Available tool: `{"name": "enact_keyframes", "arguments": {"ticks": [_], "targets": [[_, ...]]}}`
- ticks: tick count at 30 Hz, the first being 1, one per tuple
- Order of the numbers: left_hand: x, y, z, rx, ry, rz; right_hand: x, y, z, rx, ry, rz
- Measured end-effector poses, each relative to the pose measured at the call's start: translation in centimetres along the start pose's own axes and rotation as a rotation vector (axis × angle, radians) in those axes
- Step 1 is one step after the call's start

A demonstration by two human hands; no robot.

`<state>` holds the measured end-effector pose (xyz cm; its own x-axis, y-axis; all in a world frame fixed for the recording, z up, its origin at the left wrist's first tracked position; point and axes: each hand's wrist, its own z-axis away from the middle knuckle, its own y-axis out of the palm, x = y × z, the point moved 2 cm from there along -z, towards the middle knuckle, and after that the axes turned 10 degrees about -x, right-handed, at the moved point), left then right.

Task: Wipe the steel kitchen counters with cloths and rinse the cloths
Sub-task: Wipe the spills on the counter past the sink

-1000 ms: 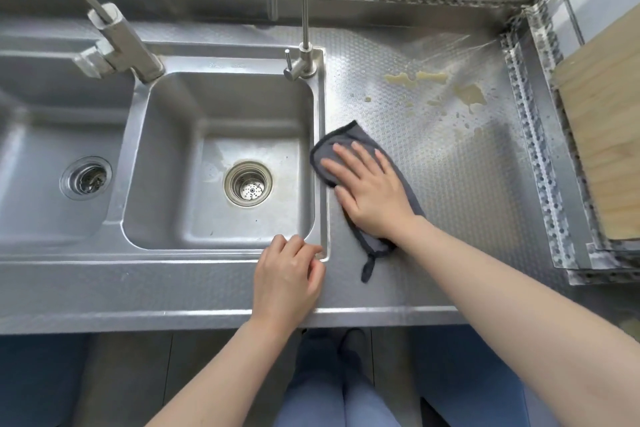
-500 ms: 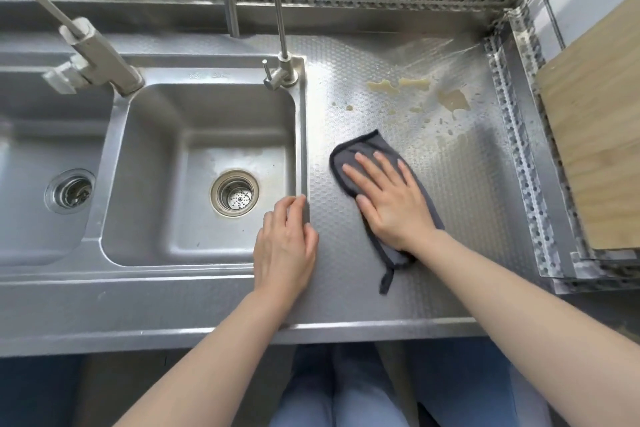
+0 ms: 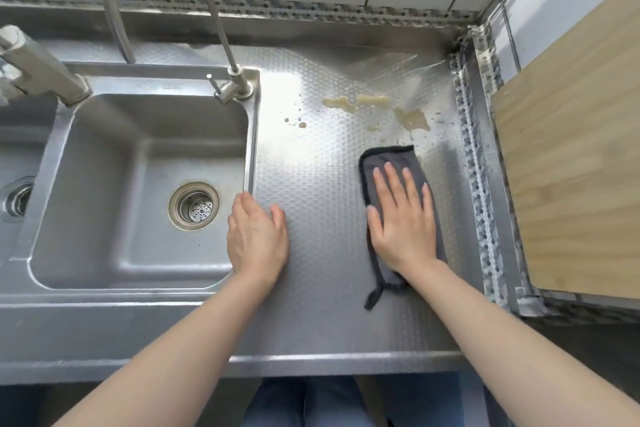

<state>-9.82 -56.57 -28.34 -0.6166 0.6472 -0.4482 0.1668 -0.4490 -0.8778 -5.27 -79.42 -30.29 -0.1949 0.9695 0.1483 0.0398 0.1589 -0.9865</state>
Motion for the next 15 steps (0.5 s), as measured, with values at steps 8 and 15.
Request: {"name": "enact_keyframes", "arguments": {"ticks": [8, 15], "targets": [[-1.0, 0.8, 0.5, -0.077, -0.084, -0.038, -3.3, 0.3, -6.2, -0.015, 0.155, 0.016], [-3.1, 0.1, -2.3, -0.137, 0.006, -0.028, -5.3, -0.4, -3.8, -0.035, 0.281, 0.047]]}}
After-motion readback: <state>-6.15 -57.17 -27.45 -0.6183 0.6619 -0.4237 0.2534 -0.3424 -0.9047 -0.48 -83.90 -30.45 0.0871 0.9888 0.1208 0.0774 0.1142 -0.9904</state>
